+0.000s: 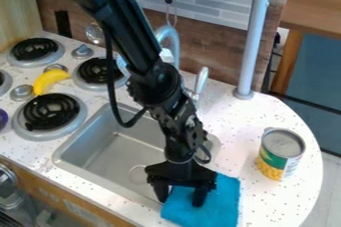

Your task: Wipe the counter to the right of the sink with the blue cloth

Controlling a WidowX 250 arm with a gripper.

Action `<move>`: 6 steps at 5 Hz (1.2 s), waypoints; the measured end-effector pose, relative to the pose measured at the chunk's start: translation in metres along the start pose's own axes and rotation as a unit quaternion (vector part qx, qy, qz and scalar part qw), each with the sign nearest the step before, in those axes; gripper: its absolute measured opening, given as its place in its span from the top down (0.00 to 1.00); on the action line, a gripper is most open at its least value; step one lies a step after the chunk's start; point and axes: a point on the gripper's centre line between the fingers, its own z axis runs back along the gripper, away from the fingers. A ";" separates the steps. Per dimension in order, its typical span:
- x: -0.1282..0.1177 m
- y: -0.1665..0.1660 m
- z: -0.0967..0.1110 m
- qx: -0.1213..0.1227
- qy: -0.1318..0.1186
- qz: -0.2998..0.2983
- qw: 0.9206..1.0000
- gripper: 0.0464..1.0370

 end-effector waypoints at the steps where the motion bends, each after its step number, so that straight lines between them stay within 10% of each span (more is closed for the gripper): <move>1: -0.001 -0.005 0.000 0.001 0.003 -0.003 1.000 0.04; 6: 0.067 -0.041 -0.005 0.015 -0.008 0.007 1.000 0.04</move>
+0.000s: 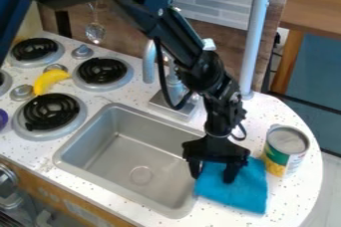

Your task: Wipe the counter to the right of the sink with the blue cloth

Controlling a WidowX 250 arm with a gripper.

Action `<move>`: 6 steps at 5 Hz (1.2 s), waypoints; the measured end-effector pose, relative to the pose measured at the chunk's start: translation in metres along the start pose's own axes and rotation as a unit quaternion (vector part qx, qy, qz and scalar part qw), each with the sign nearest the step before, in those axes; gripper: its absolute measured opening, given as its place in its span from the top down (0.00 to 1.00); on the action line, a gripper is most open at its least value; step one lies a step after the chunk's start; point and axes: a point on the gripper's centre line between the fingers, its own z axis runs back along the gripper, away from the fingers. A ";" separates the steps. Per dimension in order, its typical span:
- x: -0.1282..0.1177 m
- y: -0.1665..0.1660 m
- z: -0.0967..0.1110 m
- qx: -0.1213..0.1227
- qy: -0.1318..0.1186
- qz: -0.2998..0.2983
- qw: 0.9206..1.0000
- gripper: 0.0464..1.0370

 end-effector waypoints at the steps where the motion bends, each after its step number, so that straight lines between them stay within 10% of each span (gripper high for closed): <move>1: 0.019 -0.002 -0.003 -0.003 -0.006 0.013 1.000 0.04; 6: 0.052 0.000 0.000 0.004 -0.005 0.044 0.999 0.04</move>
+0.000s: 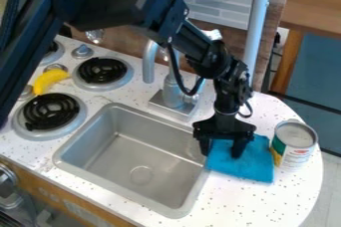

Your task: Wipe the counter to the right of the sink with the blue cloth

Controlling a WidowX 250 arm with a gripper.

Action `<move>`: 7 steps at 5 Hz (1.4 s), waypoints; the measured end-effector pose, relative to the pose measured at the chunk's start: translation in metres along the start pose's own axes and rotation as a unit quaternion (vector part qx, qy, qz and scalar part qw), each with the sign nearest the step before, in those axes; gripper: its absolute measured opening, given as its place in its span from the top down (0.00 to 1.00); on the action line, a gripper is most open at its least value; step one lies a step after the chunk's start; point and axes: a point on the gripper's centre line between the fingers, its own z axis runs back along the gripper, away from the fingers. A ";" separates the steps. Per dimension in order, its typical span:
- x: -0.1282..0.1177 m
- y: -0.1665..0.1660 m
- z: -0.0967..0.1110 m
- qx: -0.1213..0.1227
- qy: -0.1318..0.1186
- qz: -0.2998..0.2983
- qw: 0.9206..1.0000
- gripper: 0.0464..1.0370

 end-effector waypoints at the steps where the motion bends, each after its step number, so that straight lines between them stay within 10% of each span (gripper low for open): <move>1: 0.000 0.000 0.000 -0.001 -0.001 -0.015 1.000 0.04; 2: 0.000 0.001 -0.002 -0.002 -0.007 -0.030 1.000 0.04; 6: -0.161 0.065 0.012 -0.007 -0.012 -0.063 0.998 0.04; 7: -0.165 0.064 0.011 -0.011 -0.024 -0.066 0.997 0.04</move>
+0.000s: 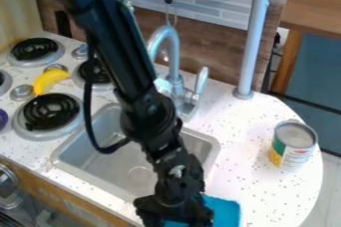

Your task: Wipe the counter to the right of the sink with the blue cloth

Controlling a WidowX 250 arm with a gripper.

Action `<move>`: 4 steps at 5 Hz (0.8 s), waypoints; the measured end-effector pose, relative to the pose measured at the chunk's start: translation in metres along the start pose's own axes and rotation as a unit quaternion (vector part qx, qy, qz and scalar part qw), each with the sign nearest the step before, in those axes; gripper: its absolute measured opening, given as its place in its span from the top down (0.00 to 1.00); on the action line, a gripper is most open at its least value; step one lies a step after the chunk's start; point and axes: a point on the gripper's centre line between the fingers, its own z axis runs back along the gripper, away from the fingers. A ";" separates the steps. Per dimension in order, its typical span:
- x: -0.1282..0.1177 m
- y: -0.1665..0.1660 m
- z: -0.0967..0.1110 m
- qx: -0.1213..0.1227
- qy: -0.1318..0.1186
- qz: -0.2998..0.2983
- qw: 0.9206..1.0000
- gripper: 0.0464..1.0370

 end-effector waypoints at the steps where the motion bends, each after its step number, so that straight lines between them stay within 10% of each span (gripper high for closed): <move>1: 0.006 -0.004 -0.002 0.008 0.004 -0.006 1.000 0.04; 4: 0.045 0.018 0.001 0.009 0.024 0.029 0.999 0.04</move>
